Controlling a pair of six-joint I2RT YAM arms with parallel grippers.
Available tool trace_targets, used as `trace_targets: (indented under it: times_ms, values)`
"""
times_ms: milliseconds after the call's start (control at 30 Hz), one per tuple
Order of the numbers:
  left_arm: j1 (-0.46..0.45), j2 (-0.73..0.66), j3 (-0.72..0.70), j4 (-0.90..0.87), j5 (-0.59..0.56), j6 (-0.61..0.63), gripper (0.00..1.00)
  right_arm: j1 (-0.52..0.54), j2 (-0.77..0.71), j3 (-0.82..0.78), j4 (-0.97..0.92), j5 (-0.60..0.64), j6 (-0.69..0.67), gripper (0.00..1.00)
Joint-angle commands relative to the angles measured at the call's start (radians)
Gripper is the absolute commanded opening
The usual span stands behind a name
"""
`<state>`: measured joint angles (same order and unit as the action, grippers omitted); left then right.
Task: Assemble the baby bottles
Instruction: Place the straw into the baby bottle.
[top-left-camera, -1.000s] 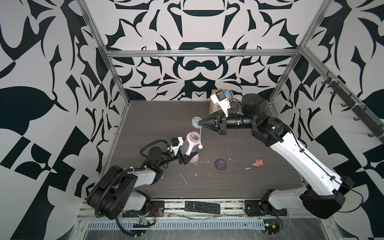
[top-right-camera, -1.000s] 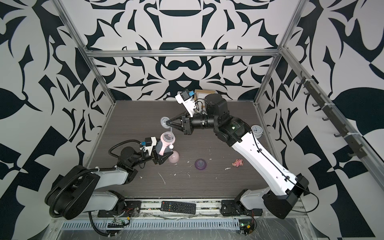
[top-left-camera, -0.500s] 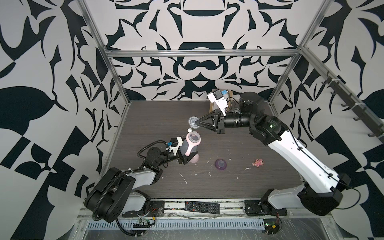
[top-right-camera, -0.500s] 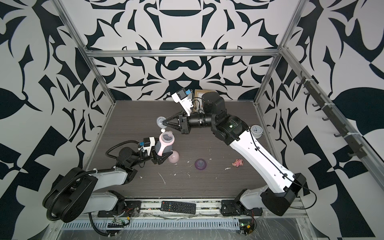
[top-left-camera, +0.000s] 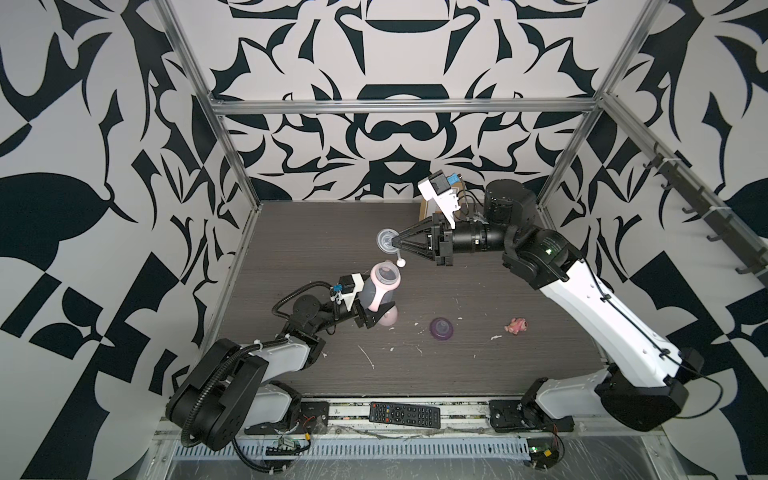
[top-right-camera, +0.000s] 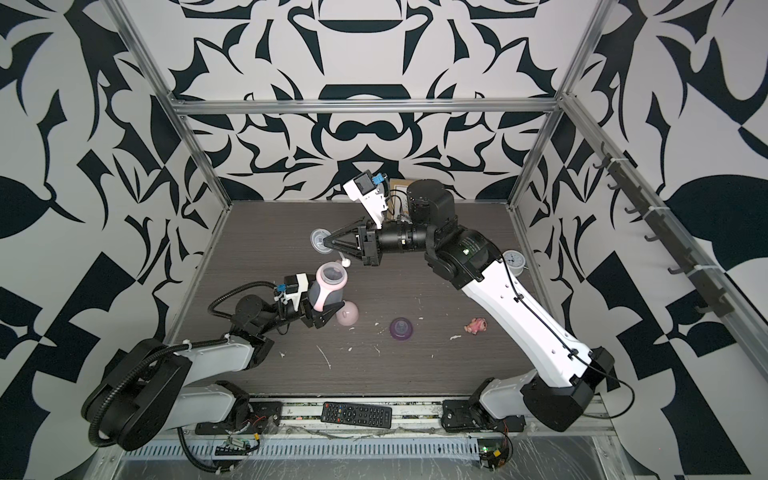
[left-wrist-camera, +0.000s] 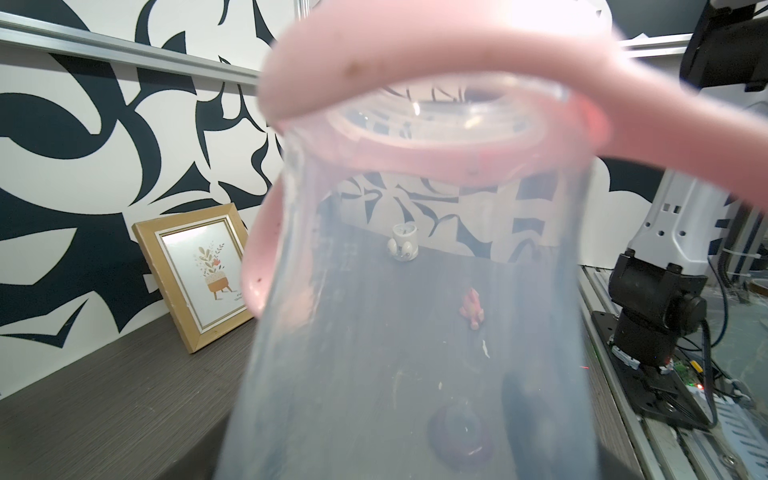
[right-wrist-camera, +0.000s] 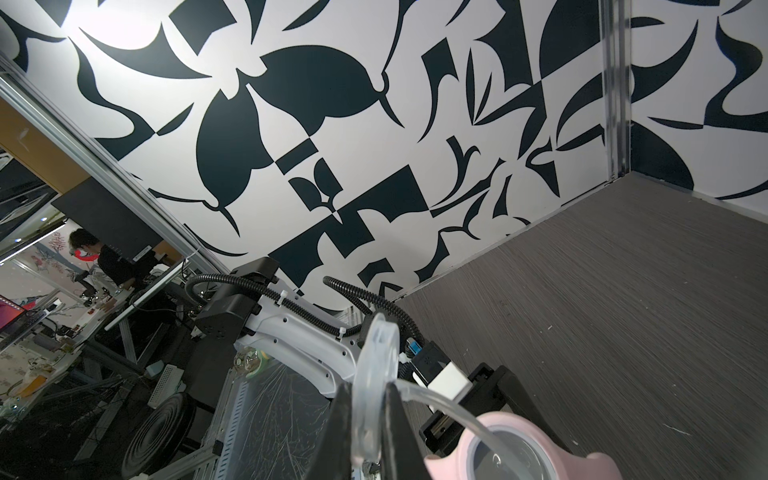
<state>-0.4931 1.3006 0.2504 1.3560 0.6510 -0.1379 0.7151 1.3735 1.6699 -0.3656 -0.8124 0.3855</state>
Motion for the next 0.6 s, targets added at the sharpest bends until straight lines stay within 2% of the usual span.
trace_targets:
  times_ms: [0, 500, 567]
  values:
    - [-0.002, -0.018, 0.008, 0.022, -0.006, -0.01, 0.0, 0.007, -0.003, 0.034, 0.047, -0.019, -0.013, 0.0]
    - [-0.002, -0.018, 0.024, 0.012, 0.003, -0.021, 0.0, 0.029, -0.015, -0.02, 0.102, -0.022, 0.02, 0.0]
    - [-0.002, -0.053, 0.023, 0.012, -0.002, -0.02, 0.0, 0.033, -0.018, -0.031, 0.112, -0.021, 0.026, 0.0]
